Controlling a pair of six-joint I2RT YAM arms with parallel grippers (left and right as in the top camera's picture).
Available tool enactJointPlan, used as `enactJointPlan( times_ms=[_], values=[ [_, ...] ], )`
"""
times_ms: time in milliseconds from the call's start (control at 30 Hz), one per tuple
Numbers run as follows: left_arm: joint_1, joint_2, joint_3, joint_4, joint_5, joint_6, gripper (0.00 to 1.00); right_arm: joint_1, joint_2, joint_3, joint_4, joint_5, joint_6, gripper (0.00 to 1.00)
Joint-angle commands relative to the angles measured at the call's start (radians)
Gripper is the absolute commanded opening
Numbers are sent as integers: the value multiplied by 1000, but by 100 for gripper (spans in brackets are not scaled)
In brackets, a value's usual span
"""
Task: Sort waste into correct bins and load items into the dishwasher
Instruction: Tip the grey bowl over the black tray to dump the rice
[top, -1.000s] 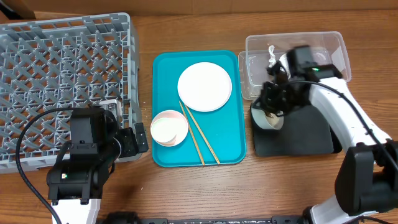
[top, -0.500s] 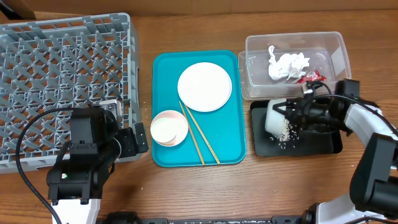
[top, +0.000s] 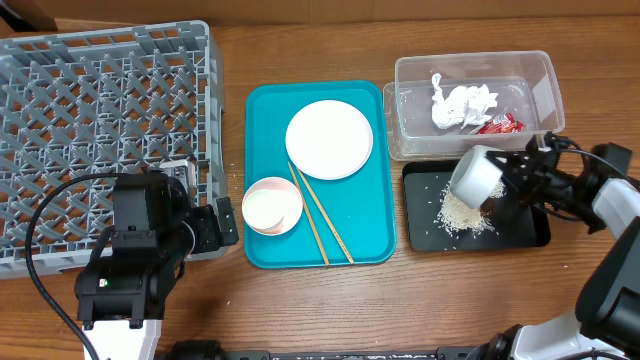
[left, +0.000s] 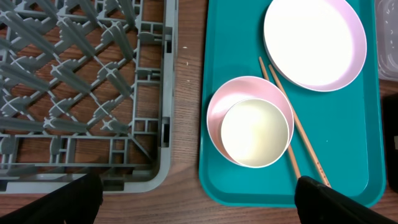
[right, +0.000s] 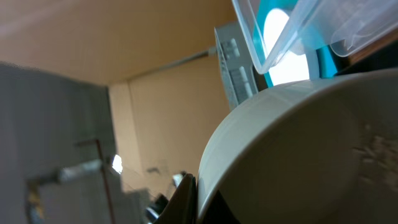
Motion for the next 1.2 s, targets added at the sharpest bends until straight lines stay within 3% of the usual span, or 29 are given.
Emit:
enactJointPlan(
  times_ms=[0,200,333,500,700,867,967,1167],
  values=[
    [-6,0,21,1,4,-14,100,-58,-14,-3,13,-39,166,4],
    [-6,0,21,1,4,-14,100,-122,-14,-2,156,-39,367,4],
    [-6,0,21,1,3,-14,100,-120,-14,-2,208,-39,383,4],
    [-6,0,21,0,3,-14,100,-90,-14,-2,148,-13,156,4],
    [-6,0,21,-2,3,-14,100,48,-46,16,-43,229,-116,4],
    [-6,0,21,-3,3,-14,100,235,-175,188,-254,614,-273,4],
    [-6,0,21,-3,3,-14,100,483,-227,357,-318,1001,-305,4],
    [-6,0,21,-3,3,-14,100,895,-194,390,-112,1288,-378,4]
  ],
)
